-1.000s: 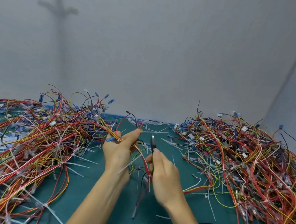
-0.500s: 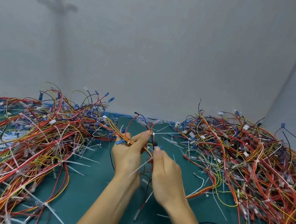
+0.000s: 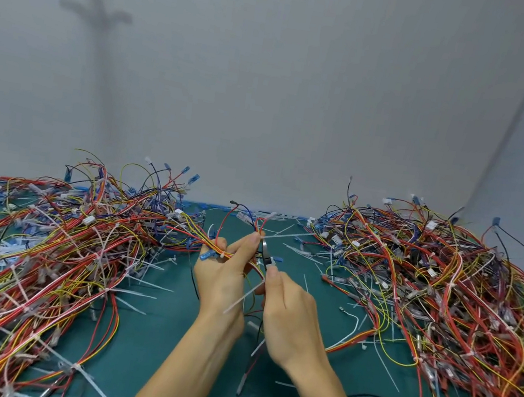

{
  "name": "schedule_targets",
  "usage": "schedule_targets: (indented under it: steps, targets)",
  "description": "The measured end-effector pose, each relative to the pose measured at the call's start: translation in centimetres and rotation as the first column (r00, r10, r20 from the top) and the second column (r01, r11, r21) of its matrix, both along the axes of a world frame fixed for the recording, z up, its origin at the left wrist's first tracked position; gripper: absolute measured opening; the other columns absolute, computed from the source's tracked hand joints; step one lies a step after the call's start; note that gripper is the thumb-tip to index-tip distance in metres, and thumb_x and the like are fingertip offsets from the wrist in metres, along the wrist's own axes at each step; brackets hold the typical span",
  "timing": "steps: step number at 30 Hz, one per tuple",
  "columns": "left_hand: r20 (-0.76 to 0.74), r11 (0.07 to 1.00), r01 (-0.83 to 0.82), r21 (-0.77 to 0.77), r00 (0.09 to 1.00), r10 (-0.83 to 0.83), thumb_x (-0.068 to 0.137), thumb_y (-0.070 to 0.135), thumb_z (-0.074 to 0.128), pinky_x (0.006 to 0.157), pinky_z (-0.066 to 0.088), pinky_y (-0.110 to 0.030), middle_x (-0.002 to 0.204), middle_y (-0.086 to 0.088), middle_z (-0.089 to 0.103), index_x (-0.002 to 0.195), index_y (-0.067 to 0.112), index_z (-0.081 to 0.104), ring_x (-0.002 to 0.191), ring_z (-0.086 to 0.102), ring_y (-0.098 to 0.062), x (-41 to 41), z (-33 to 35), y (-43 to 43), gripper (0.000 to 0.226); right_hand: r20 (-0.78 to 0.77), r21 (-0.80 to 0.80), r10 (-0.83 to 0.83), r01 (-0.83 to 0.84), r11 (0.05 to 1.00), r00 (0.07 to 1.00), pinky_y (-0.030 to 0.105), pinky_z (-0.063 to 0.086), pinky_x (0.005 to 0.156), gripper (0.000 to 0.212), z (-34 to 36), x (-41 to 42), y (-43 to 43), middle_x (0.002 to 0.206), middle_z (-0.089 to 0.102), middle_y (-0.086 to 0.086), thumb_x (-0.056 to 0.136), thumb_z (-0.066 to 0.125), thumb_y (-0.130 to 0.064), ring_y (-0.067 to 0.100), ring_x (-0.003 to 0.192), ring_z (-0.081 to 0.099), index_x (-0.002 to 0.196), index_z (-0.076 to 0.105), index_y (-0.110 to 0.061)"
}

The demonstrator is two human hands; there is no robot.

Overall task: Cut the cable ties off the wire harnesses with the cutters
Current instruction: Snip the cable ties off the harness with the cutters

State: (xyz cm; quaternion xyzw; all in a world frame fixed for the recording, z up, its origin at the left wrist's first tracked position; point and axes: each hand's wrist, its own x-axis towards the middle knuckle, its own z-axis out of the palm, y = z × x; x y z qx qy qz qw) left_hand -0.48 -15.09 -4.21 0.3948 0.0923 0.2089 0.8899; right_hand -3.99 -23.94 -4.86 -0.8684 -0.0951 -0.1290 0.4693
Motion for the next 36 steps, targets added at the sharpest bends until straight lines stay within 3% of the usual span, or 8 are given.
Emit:
schedule_targets:
  steps: [10,14,16,20,25,29,32,36]
  targets:
    - [0.011,0.997,-0.05,0.062,0.999,0.05,0.076,-0.004,0.076,0.087,0.049,-0.04,0.088,-0.016,0.061,0.085,0.019,0.046,0.093,0.06,-0.03,-0.5,0.4,-0.2,0.039,0.054,0.004,-0.047,0.046,0.999,0.997,0.034,0.021,0.061,0.046,-0.2,0.0,0.3,0.056,0.042,-0.006,0.105,0.031,-0.032,0.008,0.057,0.041,0.061,0.037,-0.022]
    - [0.025,0.996,-0.081,0.046,0.997,0.08,0.077,-0.006,0.075,0.106,0.04,-0.058,0.066,-0.001,0.069,0.082,0.017,0.048,0.129,0.046,-0.047,-0.3,0.3,-0.4,0.036,0.08,-0.017,-0.06,0.061,0.998,0.995,0.032,0.026,0.058,0.047,-0.3,0.1,0.1,0.054,0.041,-0.005,0.105,0.03,-0.033,0.007,0.055,0.043,0.061,0.038,-0.021]
    - [0.025,0.996,-0.082,0.027,0.996,0.081,0.076,-0.005,0.076,0.107,0.038,-0.059,0.066,0.0,0.068,0.082,0.017,0.047,0.13,0.043,-0.049,-0.3,0.3,-0.3,0.036,0.086,-0.018,-0.062,0.064,0.998,0.994,0.027,0.031,0.059,0.047,-0.3,0.1,0.1,0.053,0.041,-0.005,0.105,0.031,-0.034,0.005,0.056,0.044,0.06,0.038,-0.021]
    - [0.009,0.995,-0.091,0.038,0.996,0.091,0.077,-0.004,0.076,0.11,0.034,-0.06,0.073,-0.007,0.071,0.083,0.016,0.049,0.133,0.041,-0.047,-0.1,0.0,-0.3,0.034,0.088,-0.032,-0.059,0.062,0.998,0.994,0.035,0.022,0.06,0.048,-0.4,0.1,0.1,0.053,0.042,-0.004,0.105,0.029,-0.035,0.009,0.054,0.041,0.061,0.041,-0.019]
    - [-0.007,0.994,-0.1,0.049,0.995,0.1,0.076,-0.003,0.078,0.11,0.033,-0.061,0.086,-0.019,0.072,0.082,0.017,0.049,0.131,0.044,-0.046,0.1,-0.4,-0.3,0.036,0.07,-0.03,-0.054,0.057,0.998,0.996,0.04,0.032,0.067,0.052,-0.3,0.1,-0.1,0.056,0.047,-0.004,0.105,0.028,-0.036,0.02,0.062,0.047,0.069,0.054,-0.009]
    - [0.016,0.993,-0.096,0.07,0.995,0.095,0.075,-0.003,0.079,0.109,0.034,-0.061,0.068,0.0,0.071,0.082,0.017,0.048,0.127,0.048,-0.047,0.3,-0.5,-0.3,0.037,0.054,-0.03,-0.054,0.055,0.998,0.997,0.042,0.035,0.069,0.053,-0.1,0.1,-0.2,0.058,0.05,-0.003,0.105,0.028,-0.035,0.027,0.069,0.052,0.072,0.058,-0.005]
    - [0.008,0.99,-0.097,0.102,0.995,0.097,0.074,-0.002,0.08,0.109,0.036,-0.059,0.074,-0.005,0.074,0.085,0.014,0.05,0.126,0.05,-0.044,0.5,-0.7,-0.1,0.035,0.042,-0.028,-0.049,0.051,0.998,0.998,0.042,0.037,0.069,0.054,-0.1,0.1,-0.2,0.059,0.051,-0.001,0.105,0.027,-0.035,0.028,0.07,0.054,0.072,0.058,-0.005]
    - [-0.003,0.986,-0.097,0.132,0.995,0.098,0.074,0.001,0.081,0.108,0.038,-0.057,0.081,-0.01,0.075,0.1,-0.007,0.058,0.125,0.052,-0.041,0.5,-0.7,0.1,0.036,0.035,-0.014,-0.039,0.039,0.999,0.999,0.042,0.037,0.067,0.055,-0.2,0.1,-0.3,0.057,0.05,-0.002,0.105,0.027,-0.035,0.027,0.068,0.053,0.071,0.058,-0.004]
